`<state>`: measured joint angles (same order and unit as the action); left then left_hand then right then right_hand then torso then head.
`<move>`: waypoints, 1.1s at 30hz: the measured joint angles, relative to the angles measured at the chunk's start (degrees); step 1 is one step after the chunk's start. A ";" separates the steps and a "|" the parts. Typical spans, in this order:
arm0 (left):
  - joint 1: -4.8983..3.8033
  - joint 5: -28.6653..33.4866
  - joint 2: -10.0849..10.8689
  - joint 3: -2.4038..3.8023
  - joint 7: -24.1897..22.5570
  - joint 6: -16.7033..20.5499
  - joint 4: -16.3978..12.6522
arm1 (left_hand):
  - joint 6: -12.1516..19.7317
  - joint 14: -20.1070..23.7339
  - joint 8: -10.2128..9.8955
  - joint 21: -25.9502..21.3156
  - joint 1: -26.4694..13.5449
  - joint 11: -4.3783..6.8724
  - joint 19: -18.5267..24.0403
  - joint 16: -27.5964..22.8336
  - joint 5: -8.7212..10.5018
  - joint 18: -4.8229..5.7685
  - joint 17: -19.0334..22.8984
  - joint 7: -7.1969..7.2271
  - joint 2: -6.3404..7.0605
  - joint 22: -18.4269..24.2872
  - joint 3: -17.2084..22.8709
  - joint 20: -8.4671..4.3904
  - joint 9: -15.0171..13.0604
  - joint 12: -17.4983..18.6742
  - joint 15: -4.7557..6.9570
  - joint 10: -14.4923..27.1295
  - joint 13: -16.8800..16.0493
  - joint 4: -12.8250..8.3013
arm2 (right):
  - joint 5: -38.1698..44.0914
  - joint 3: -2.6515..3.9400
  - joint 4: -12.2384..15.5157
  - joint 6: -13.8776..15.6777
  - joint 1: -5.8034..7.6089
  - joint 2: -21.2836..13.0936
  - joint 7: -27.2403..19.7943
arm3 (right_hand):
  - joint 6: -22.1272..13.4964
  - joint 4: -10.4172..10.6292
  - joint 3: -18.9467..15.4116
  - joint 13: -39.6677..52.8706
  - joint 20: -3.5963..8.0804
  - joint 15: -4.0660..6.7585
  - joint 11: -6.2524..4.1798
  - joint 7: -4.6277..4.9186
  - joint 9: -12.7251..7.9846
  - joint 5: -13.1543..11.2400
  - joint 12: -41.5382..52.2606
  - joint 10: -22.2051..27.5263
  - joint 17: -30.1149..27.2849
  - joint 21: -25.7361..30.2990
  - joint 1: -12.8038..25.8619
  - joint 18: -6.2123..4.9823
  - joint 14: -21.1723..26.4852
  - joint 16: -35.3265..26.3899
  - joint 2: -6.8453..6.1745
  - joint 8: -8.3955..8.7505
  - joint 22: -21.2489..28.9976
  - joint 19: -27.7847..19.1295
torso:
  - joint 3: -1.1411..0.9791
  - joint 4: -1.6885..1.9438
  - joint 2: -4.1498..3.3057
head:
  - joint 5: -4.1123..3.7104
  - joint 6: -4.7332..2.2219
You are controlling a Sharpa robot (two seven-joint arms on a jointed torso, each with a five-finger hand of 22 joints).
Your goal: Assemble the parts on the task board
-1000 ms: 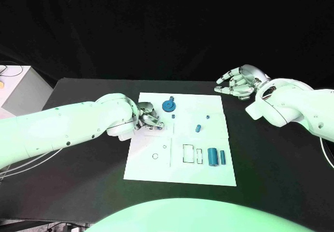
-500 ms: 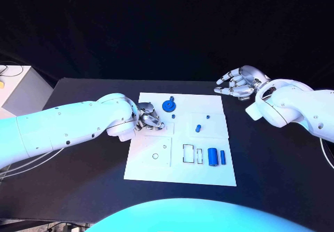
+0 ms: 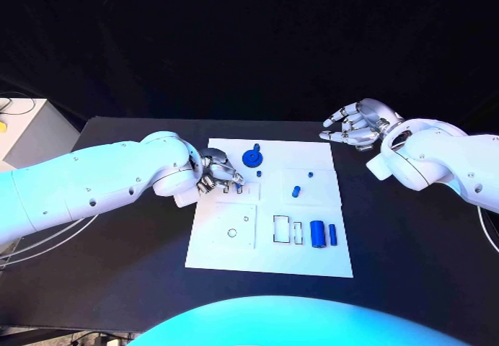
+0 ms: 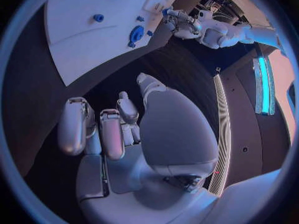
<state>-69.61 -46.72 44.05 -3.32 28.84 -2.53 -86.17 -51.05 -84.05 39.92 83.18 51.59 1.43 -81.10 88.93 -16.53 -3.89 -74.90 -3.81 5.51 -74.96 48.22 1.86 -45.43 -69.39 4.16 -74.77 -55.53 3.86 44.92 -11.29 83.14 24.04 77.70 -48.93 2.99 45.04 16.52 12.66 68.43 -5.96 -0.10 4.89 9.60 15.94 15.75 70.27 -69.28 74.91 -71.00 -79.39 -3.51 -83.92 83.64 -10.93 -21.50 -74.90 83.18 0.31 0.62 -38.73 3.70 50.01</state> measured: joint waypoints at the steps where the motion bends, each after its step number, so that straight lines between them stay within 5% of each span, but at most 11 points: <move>1: -0.34 0.44 0.00 0.12 -0.01 -0.79 0.33 | -0.44 0.00 -0.14 0.00 -0.22 0.09 0.00 0.00 -0.70 0.00 0.00 0.11 -0.07 0.00 -0.16 0.00 0.04 0.00 0.00 -0.11 -0.12 -0.16 | 0.00 0.00 -0.02 -0.01 -0.01 0.01 0.00 | 0.00 0.00 0.00 0.00 0.00 0.00 0.00 0.00 0.00 0.00 0.00 0.00 0.00 0.00 0.00 0.00 0.00 0.00 0.00 0.00 0.00 0.00 | -0.01 0.00 0.01 | 0.00 0.00; 8: -3.35 1.41 -1.47 0.37 0.13 -7.44 3.60 | -0.49 0.00 -0.14 0.00 -0.89 0.09 -0.19 0.22 -1.66 0.00 0.00 0.15 0.00 0.01 -0.32 -0.20 0.04 0.00 0.00 -0.13 -0.12 -0.32 | 0.00 -0.01 -0.24 -0.04 -0.09 0.17 0.01 | 0.00 0.00 0.00 0.00 0.00 0.00 0.00 0.00 0.00 0.00 0.00 0.00 0.00 0.00 0.00 0.00 0.00 0.00 0.00 0.00 0.00 0.00 | -0.04 0.00 0.08 | 0.05 0.00; 15: -7.51 0.83 -6.60 0.35 0.72 -19.19 10.92 | -0.50 0.00 -0.35 -0.01 -1.41 0.01 -0.19 0.22 -1.91 0.00 0.00 0.16 -0.37 0.01 -0.33 -0.20 -0.07 0.34 0.01 -0.05 0.96 -0.33 | 0.00 -0.03 -0.69 -0.07 -0.34 0.63 0.02 | 0.00 0.00 0.00 0.00 0.00 0.00 0.00 0.00 0.00 0.00 0.00 0.00 0.00 0.00 0.00 0.00 0.00 0.00 0.00 0.00 -0.04 0.00 | -0.15 -0.09 0.37 | 0.09 0.00; 25: -10.64 -0.57 -14.86 -1.47 1.80 -36.77 21.43 | -0.50 0.01 -0.64 -0.14 -1.85 -0.21 0.02 0.22 -1.92 0.00 0.00 0.16 -0.84 0.02 -0.79 0.01 -0.55 0.66 0.01 0.66 1.54 -0.79 | -0.03 -0.05 -1.16 -0.10 -0.60 1.32 0.03 | 0.00 0.00 0.00 0.00 0.00 0.00 0.00 0.00 0.00 0.00 0.00 0.00 0.00 0.23 0.00 0.00 0.00 0.00 0.00 0.00 -0.04 0.00 | -0.37 -0.33 0.79 | 0.21 0.00; 33: -12.27 -1.24 -19.08 -3.25 2.56 -45.85 26.63 | -0.50 0.01 -0.65 -0.26 -2.14 -0.21 0.02 0.22 -1.90 0.00 0.00 0.16 -1.14 0.02 -0.80 0.01 -0.71 0.66 0.01 0.66 1.14 -0.80 | -0.05 -0.06 -1.30 -0.12 -0.69 1.73 0.03 | 0.00 0.00 0.00 0.00 0.00 0.00 0.00 0.00 0.01 0.00 0.00 0.00 0.00 0.23 0.00 0.00 0.00 0.00 0.00 0.00 -0.03 0.00 | -0.48 -0.39 0.82 | 0.14 0.00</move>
<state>-81.88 -47.96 24.97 -6.57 31.40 -48.38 -59.55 -51.55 -84.04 39.26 82.92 49.45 1.22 -81.07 89.15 -18.43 -3.89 -74.90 -3.64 4.37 -74.94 47.42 1.86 -46.14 -68.73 4.16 -74.11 -54.40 3.06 44.87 -11.35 81.83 23.93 77.01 -47.21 3.02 45.04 16.52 12.66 68.43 -5.96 -0.10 4.89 9.60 15.94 15.75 70.27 -69.28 74.90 -70.77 -79.39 -3.51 -83.92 83.64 -10.93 -21.50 -74.94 83.18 -0.16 0.23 -37.91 3.85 50.01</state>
